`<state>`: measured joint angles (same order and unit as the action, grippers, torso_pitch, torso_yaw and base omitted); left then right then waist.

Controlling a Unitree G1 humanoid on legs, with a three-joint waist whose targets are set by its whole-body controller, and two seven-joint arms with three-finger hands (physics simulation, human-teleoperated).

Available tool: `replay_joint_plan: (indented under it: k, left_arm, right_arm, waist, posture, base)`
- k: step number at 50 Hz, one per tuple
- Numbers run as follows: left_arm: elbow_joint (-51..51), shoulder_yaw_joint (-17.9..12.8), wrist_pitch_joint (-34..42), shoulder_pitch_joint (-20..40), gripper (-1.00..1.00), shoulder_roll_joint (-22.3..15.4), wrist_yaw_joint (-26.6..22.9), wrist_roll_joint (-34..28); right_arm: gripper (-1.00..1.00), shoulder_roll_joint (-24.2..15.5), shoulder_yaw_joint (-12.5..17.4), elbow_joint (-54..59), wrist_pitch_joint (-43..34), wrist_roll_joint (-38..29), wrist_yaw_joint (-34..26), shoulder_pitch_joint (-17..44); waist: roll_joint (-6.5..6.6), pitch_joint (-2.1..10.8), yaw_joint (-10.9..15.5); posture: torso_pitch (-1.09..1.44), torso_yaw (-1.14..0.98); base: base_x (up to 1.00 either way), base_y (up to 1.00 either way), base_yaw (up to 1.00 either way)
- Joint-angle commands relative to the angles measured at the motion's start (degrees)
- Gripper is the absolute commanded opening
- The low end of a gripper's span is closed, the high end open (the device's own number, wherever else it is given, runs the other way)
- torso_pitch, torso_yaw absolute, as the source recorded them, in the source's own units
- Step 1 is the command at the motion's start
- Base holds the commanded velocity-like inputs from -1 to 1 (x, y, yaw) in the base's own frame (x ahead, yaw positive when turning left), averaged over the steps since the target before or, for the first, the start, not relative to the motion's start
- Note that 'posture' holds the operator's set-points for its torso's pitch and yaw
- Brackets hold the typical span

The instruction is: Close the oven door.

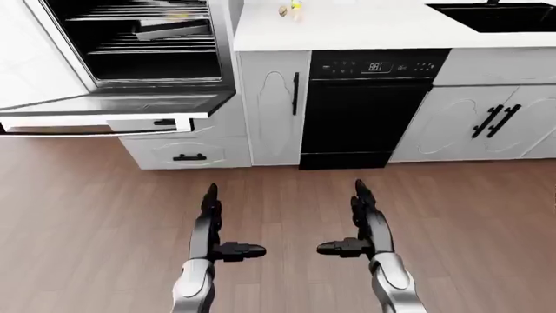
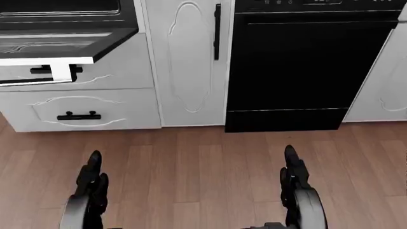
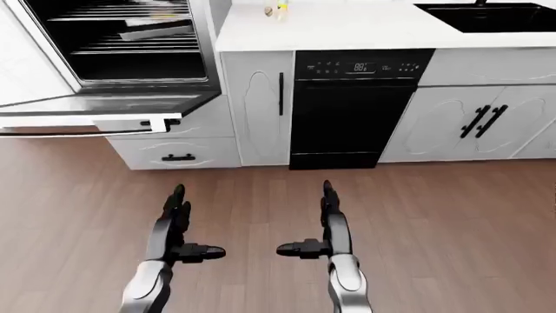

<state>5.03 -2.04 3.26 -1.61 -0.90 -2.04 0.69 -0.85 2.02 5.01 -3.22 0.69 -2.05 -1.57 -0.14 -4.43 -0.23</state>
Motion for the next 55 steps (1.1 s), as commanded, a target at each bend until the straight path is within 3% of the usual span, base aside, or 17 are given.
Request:
replay_joint_plan:
  k: [1, 3, 4, 5, 7, 12, 17, 20, 24, 25, 28, 33, 39, 42, 43, 48, 55]
  left_arm:
    - [-5.82, -0.77, -4.54, 1.69, 1.00, -0.88, -1.58, 1.29]
    - [-8.19, -0.66, -4.99, 0.78, 1.00, -1.00, -1.43, -0.36]
    - [-8.60, -0.71, -4.82, 0.81, 1.00, -0.98, -1.46, -0.67]
    - [-9.00, -0.73, -5.31, 0.69, 1.00, -1.00, -1.60, -1.00]
    - [-9.26, -0.84, -5.52, 0.51, 1.00, -1.40, -3.00, -1.36]
    - [-6.76, -2.97, -4.74, 1.86, 1.00, -2.48, -4.93, -0.71]
    - [-1.12, -8.69, -7.35, 5.79, 1.00, -6.78, -7.29, 0.20]
    - [6.95, -12.46, -8.38, 9.07, 1.00, -10.13, -8.92, 3.43]
    - [29.73, -15.12, -22.67, 15.58, 1.00, -16.80, -8.65, 2.81]
    - [47.31, -15.70, -33.28, 20.15, 1.00, -19.46, -8.64, 2.30]
    - [64.42, -14.80, -43.71, 24.29, 1.00, -23.77, -8.71, 4.04]
    - [71.34, -13.81, -47.98, 23.43, 1.00, -26.53, -4.42, 4.53]
    - [73.53, -14.06, -47.96, 18.61, 1.00, -26.79, 2.15, -0.52]
    - [73.82, -15.33, -47.64, 16.50, 1.00, -25.93, 3.94, -2.60]
    - [74.96, -16.21, -44.68, 6.70, 1.00, -22.07, 6.17, -4.77]
    - [74.63, -20.07, -43.41, 6.01, 1.00, -21.54, 6.40, -8.82]
    - [74.63, -21.32, -42.77, 5.17, 1.00, -21.70, 8.56, -11.76]
  right_arm:
    - [1.00, -0.56, 0.01, -4.34, 3.76, -0.51, -0.15, 1.67]
    - [1.00, -0.51, -0.10, -5.85, 2.95, -0.68, -0.47, 1.37]
    - [1.00, -0.47, -0.04, -5.87, 2.93, -0.68, -0.55, 1.39]
    - [1.00, -0.46, -0.03, -5.55, 3.09, -0.75, -0.67, 1.41]
    - [1.00, -0.53, 0.17, -5.44, 2.89, -0.64, -0.86, 1.52]
    - [1.00, -1.28, 1.28, -5.84, 2.01, -0.41, -1.70, 2.23]
    - [1.00, -3.48, 4.28, -3.56, 1.88, 0.60, -3.81, 4.40]
    - [1.00, -4.73, 5.85, -1.06, 2.89, 1.32, -5.67, 5.29]
    - [1.00, -6.85, 8.11, 6.87, 7.23, 1.23, -6.74, 7.45]
    - [1.00, -7.85, 9.00, 11.73, 10.21, 1.73, -7.61, 8.64]
    - [1.00, -10.27, 10.62, 20.95, 15.66, 2.46, -8.26, 11.15]
    - [1.00, -15.62, 12.56, 49.61, 31.50, 4.77, -9.71, 19.01]
    - [1.00, -20.42, 12.95, 72.31, 41.07, 7.14, -8.24, 21.69]
    - [1.00, -20.65, 13.53, 73.28, 39.89, 5.67, -5.84, 19.23]
    - [1.00, -18.44, 14.21, 75.08, 35.62, 2.25, 0.57, 9.05]
    - [1.00, -17.99, 19.18, 74.65, 34.22, -2.45, 0.53, 8.19]
    - [1.00, -17.96, 21.24, 74.60, 33.74, -4.49, 0.78, 7.48]
  waist:
    - [-0.45, 0.05, -0.12]
    - [-0.07, 3.55, 0.47]
    - [-0.07, 3.04, 0.50]
    - [-0.36, 0.95, 0.35]
    - [-0.42, 3.89, 0.40]
    - [-0.18, 4.41, 0.60]
    - [-0.03, 4.72, 0.48]
    - [0.00, 4.83, 0.49]
    - [0.27, 5.02, 0.47]
    - [0.36, 5.14, 0.42]
    - [0.55, 5.39, 0.50]
    - [0.78, 5.08, -0.14]
    - [1.01, 4.71, -0.47]
    - [1.09, 4.40, -0.35]
    - [1.09, 4.28, -0.34]
    - [0.80, 3.34, -0.27]
    - [0.28, 1.93, -0.39]
  posture:
    - [0.00, 0.00]
    - [0.00, 0.00]
    - [0.00, 0.00]
    - [0.00, 0.00]
    - [0.00, 0.00]
    - [0.00, 0.00]
    - [0.00, 0.00]
    - [0.00, 0.00]
    - [0.00, 0.00]
    - [0.00, 0.00]
    - [0.00, 0.00]
    - [0.00, 0.00]
    - [0.00, 0.00]
    - [0.00, 0.00]
    - [0.00, 0.00]
    - [0.00, 0.00]
    - [0.00, 0.00]
  base:
    - [0.00, 0.00, 0.00]
    - [0.00, 0.00, 0.00]
    - [0.00, 0.00, 0.00]
    - [0.00, 0.00, 0.00]
    - [0.00, 0.00, 0.00]
    - [0.00, 0.00, 0.00]
    - [0.00, 0.00, 0.00]
    - [0.00, 0.00, 0.00]
    - [0.00, 0.00, 0.00]
    - [0.00, 0.00, 0.00]
    - [0.00, 0.00, 0.00]
    - [0.00, 0.00, 0.00]
    - [0.00, 0.00, 0.00]
    - [0.00, 0.00, 0.00]
    - [0.00, 0.00, 0.00]
    - [0.00, 0.00, 0.00]
    - [0.00, 0.00, 0.00]
